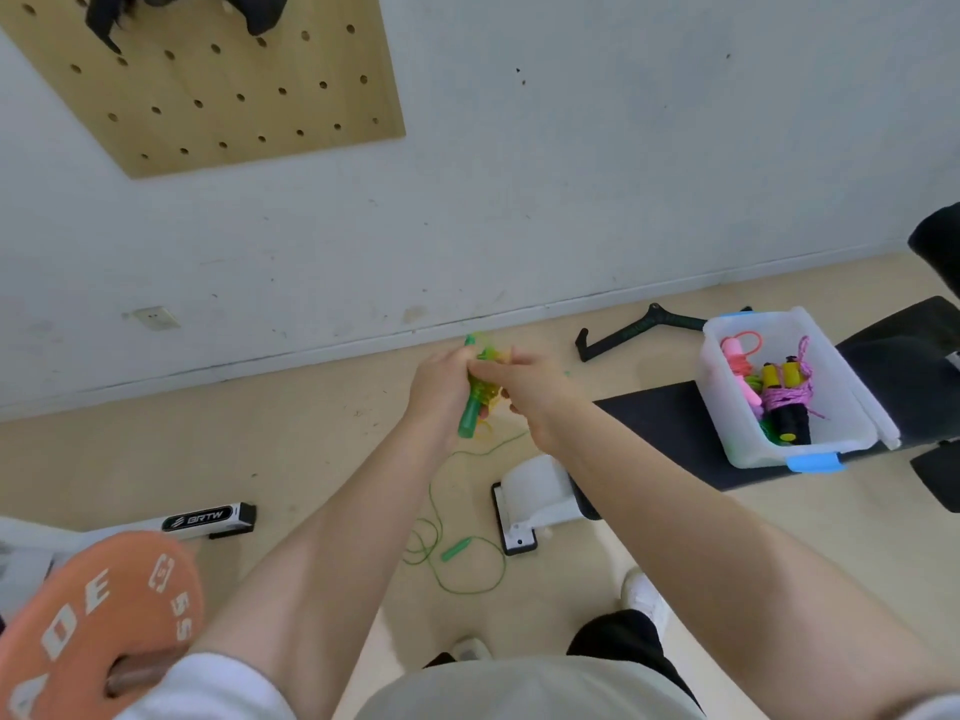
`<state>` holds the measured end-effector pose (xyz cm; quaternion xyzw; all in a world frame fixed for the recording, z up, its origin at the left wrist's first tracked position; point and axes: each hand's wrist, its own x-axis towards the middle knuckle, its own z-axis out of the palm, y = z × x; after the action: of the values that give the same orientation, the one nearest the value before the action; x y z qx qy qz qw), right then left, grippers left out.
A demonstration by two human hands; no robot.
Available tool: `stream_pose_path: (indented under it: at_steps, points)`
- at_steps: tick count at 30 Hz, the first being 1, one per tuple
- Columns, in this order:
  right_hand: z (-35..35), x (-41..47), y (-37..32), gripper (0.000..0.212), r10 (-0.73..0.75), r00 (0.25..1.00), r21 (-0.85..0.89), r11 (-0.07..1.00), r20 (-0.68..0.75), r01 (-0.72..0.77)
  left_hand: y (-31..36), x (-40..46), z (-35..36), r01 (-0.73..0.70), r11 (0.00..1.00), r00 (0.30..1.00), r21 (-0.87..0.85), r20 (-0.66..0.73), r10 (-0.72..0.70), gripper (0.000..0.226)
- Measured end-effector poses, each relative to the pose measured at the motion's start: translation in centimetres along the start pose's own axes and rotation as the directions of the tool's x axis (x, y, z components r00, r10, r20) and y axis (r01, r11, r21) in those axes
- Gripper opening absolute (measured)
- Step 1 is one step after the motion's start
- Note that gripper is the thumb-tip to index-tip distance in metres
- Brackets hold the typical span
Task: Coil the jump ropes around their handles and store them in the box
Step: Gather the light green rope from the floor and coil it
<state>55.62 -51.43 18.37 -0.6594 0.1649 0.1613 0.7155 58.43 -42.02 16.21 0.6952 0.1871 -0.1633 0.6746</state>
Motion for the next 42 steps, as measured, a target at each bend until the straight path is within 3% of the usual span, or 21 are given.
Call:
stream_pose_path:
  at_steps: [2, 4, 6, 8, 11, 12, 15, 17, 21, 23, 25, 27, 29, 30, 32, 34, 37, 42]
  points:
    - [-2.4, 0.6, -0.1, 0.036, -0.077, 0.997, -0.135, 0.988, 0.014, 0.079, -0.1, 1.0, 2.0, 0.061, 0.998, 0.998, -0.001, 0.027, -0.061, 0.016]
    - [-5.1, 1.9, -0.2, 0.041, -0.179, 0.983, -0.392, 0.903, 0.034, 0.178, 0.0, 1.6, 4.0, 0.185, 0.980, 0.980, -0.068, 0.088, -0.179, 0.019]
    - [-8.0, 3.0, -0.6, 0.043, -0.223, 0.969, -0.703, 0.673, 0.105, 0.231, 0.2, 2.0, 6.4, 0.290, 0.949, 0.954, -0.120, 0.111, -0.278, 0.023]
    - [-10.7, 4.3, -0.9, 0.042, -0.276, 0.944, -0.860, 0.420, 0.183, 0.290, 0.2, 2.3, 9.3, 0.324, 0.934, 0.945, -0.151, 0.093, -0.313, 0.027]
    - [-14.0, 5.0, -1.9, 0.015, -0.354, 0.891, -0.943, 0.069, 0.283, 0.327, 0.7, 2.8, 13.8, 0.344, 0.921, 0.939, -0.181, 0.063, -0.339, 0.027]
    - [-14.9, 5.0, -2.1, 0.016, -0.358, 0.889, -0.956, -0.037, 0.285, 0.292, 0.9, 3.0, 15.1, 0.351, 0.918, 0.936, -0.185, 0.045, -0.349, 0.028]
    - [-17.4, 4.5, -1.3, 0.015, -0.397, 0.869, -0.949, -0.226, 0.294, 0.218, 1.2, 4.2, 19.1, 0.354, 0.919, 0.934, -0.172, 0.024, -0.356, 0.028]
    - [-19.8, 4.5, -0.6, 0.028, -0.456, 0.846, -0.958, -0.202, 0.277, 0.205, 1.2, 4.7, 21.6, 0.345, 0.925, 0.936, -0.157, -0.015, -0.352, 0.029]
    - [-24.0, 4.7, 1.8, 0.049, -0.319, 0.924, -0.977, -0.095, 0.209, 0.188, 0.6, 5.4, 26.5, 0.318, 0.919, 0.933, -0.232, -0.095, -0.347, 0.033]
    - [-25.9, 5.1, 2.3, 0.062, -0.371, 0.913, -0.985, -0.081, 0.171, 0.152, 0.5, 5.6, 28.8, 0.331, 0.913, 0.929, -0.238, -0.087, -0.360, 0.036]
    - [-28.1, 6.0, 2.8, 0.069, -0.366, 0.920, -0.990, -0.049, 0.141, 0.133, 0.5, 6.2, 30.8, 0.353, 0.893, 0.924, -0.279, -0.048, -0.380, 0.036]
    - [-30.5, 6.8, 2.7, 0.072, -0.415, 0.904, -0.989, 0.057, 0.102, 0.137, 0.5, 6.8, 32.6, 0.387, 0.850, 0.917, -0.357, 0.051, -0.396, 0.038]
    - [-33.1, 7.7, 2.8, 0.063, -0.381, 0.919, -0.989, 0.064, 0.102, 0.136, 0.5, 7.2, 34.3, 0.408, 0.839, 0.913, -0.361, 0.153, -0.379, 0.042]
    - [-34.5, 8.2, 3.4, 0.056, -0.361, 0.927, -0.985, 0.094, 0.102, 0.145, 0.4, 7.4, 35.1, 0.412, 0.855, 0.910, -0.314, 0.198, -0.365, 0.046]
    - [-37.5, 8.9, 3.6, 0.049, -0.261, 0.965, -0.933, 0.350, -0.011, 0.084, 0.0, 7.7, 36.4, 0.413, 0.901, 0.887, -0.133, 0.281, -0.366, 0.053]
    - [-40.6, 9.8, 4.8, 0.043, -0.191, 0.974, -0.862, 0.507, -0.124, -0.010, -0.6, 8.0, 37.4, 0.393, 0.919, 0.868, 0.032, 0.316, -0.382, 0.056]
    - [-44.2, 11.9, 8.5, 0.032, -0.052, 0.944, -0.771, 0.593, -0.325, -0.233, -2.2, 8.9, 38.5, 0.360, 0.921, 0.882, 0.150, 0.266, -0.388, 0.056]
    - [-46.8, 16.1, 15.9, 0.030, 0.159, 0.836, -0.627, 0.591, -0.526, -0.507, -5.8, 11.7, 38.6, 0.436, 0.860, 0.853, 0.266, 0.181, -0.489, 0.050]
